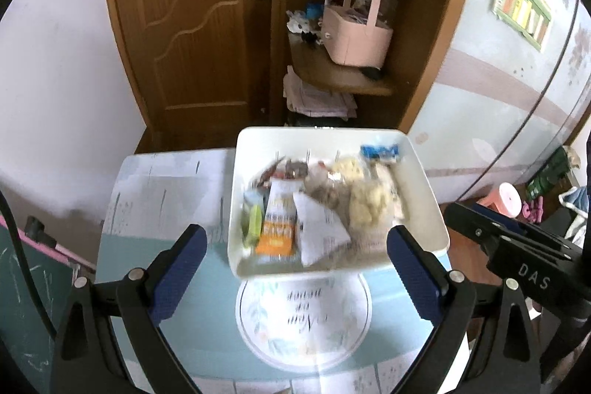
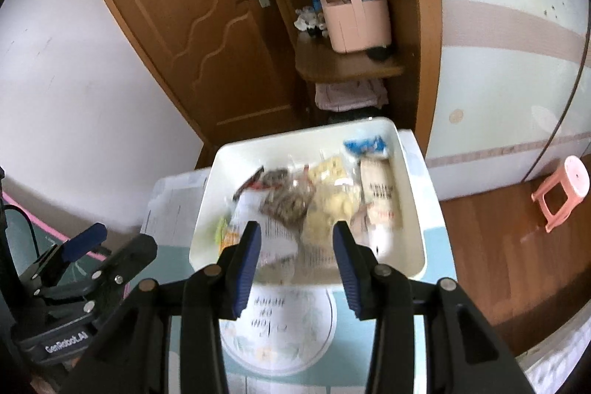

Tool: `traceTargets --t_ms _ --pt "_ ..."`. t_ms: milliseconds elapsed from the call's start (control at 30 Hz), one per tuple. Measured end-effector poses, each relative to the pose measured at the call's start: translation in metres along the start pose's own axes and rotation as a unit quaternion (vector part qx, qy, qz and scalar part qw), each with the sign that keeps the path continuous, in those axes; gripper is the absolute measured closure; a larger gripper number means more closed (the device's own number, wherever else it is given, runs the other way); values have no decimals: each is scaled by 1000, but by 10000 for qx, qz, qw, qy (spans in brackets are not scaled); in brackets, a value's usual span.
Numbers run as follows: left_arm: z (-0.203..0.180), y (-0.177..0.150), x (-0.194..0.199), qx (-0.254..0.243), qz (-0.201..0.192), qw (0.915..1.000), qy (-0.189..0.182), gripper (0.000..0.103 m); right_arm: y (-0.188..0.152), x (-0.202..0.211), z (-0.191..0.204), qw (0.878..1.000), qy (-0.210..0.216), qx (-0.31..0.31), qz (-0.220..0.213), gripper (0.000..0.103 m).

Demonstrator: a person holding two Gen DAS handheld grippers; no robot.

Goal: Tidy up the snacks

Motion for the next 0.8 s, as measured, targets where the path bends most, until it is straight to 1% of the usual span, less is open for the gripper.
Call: traceTargets --t_ms 233,367,500,667,800 --pt "9 -43 39 71 53 9999 -80 5 -41 29 6 9999 65 -127 33 62" --pt "13 -63 61 57 74 9999 -114 5 -65 46 14 9998 96 -149 81 58" --pt "17 -84 84 28 79 9999 -90 5 -91 61 27 9996 132 -68 228 57" --pt "28 -108 103 111 256 9996 51 5 -119 81 39 9993 84 63 349 50" --pt "37 -123 117 178 363 9989 217 5 -137 94 46 9989 74 115 440 49"
Point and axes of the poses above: each gripper's, at about its wrist camera, not at the fingertips, and x roughly against the way its jaws point, z to its left, y to its top, the point moved 8 cm from there along -x, roughly the way its jaws point, and after that the axes turned 9 degrees about y, right-handed, at the moved point
